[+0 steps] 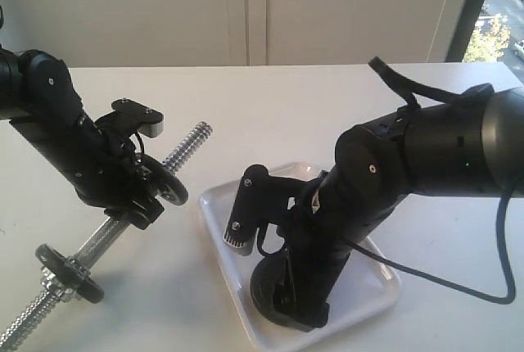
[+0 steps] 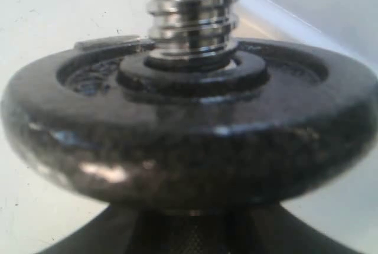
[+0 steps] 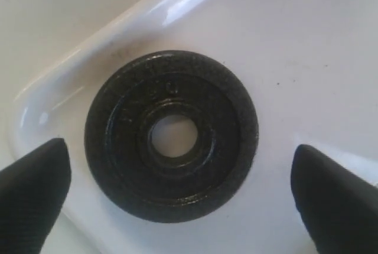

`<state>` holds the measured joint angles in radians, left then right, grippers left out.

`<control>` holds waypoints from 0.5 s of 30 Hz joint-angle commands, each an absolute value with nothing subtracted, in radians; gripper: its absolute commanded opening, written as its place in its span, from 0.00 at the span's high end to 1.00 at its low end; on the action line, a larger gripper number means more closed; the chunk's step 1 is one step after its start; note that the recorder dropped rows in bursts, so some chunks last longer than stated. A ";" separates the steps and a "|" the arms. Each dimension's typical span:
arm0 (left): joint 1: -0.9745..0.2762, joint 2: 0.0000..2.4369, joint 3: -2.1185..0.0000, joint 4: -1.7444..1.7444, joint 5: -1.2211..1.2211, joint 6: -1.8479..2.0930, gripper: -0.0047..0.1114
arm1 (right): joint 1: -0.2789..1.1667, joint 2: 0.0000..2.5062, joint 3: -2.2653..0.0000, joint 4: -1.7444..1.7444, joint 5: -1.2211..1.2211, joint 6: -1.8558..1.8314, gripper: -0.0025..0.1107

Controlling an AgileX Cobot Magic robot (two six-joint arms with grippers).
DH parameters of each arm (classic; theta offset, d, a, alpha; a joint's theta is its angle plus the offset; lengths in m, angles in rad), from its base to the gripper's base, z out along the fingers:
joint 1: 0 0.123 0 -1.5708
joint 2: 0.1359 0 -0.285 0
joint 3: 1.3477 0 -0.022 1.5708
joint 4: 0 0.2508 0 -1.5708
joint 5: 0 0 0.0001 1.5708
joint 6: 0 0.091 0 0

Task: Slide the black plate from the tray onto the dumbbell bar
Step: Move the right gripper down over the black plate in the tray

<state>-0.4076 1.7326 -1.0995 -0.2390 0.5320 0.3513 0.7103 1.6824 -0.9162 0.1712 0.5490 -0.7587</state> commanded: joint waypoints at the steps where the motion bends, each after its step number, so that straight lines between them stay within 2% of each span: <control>1: -0.412 1.703 -1.111 -0.285 0.515 0.344 0.96 | 0.716 1.700 -0.923 0.161 0.514 -0.749 0.15; 15: -0.412 1.703 -1.111 -0.285 0.517 0.344 0.96 | 0.716 1.789 -0.923 0.167 0.490 -0.747 0.15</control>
<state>-0.4076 1.7326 -1.0995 -0.2390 0.5320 0.3513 0.7103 1.7801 -0.9162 0.1695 0.5109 -0.7519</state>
